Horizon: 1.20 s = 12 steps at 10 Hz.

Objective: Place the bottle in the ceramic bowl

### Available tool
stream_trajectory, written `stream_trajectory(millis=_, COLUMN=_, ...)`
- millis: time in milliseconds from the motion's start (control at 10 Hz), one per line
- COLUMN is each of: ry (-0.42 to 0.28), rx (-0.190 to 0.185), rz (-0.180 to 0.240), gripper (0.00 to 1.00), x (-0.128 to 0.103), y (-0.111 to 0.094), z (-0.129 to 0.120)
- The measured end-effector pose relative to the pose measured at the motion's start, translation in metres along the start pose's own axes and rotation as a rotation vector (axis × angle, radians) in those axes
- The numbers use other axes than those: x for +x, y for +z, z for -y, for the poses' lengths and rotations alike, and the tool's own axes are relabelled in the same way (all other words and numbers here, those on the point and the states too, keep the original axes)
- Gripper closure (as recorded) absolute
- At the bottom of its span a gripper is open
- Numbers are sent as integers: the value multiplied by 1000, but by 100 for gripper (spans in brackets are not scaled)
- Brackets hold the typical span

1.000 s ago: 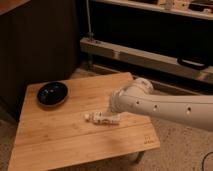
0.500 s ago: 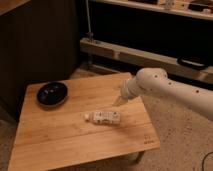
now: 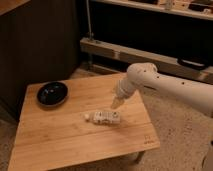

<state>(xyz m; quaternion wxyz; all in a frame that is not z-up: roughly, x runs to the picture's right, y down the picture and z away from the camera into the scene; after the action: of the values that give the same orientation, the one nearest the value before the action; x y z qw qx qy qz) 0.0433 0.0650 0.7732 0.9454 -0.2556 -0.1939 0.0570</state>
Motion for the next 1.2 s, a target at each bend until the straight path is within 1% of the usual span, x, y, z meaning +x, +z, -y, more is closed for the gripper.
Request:
stream_trajectory(millis=100, ry=4, rx=-6, rz=-14, gripper=35, x=3, y=8, z=-10)
stream_trajectory(millis=300, ry=16, rx=-5, rz=-17, gripper=35, x=16, y=22, z=-18)
stream_trajectory(millis=400, ry=17, rx=1, rz=-9, gripper=35, x=21, y=29, z=-19)
stream_trajectory(millis=500, ry=13, rx=6, rz=-2, gripper=35, x=23, y=33, z=-19)
stream_trajectory(millis=800, ry=-11, rx=5, rz=17, gripper=35, x=21, y=43, z=-15)
stream_trajectory(millis=1000, ry=-12, rx=-16, rz=20, gripper=35, x=22, y=53, z=-17)
stream_trajectory(millis=1200, ry=-9, rx=-40, rz=9, gripper=35, x=28, y=62, z=-22)
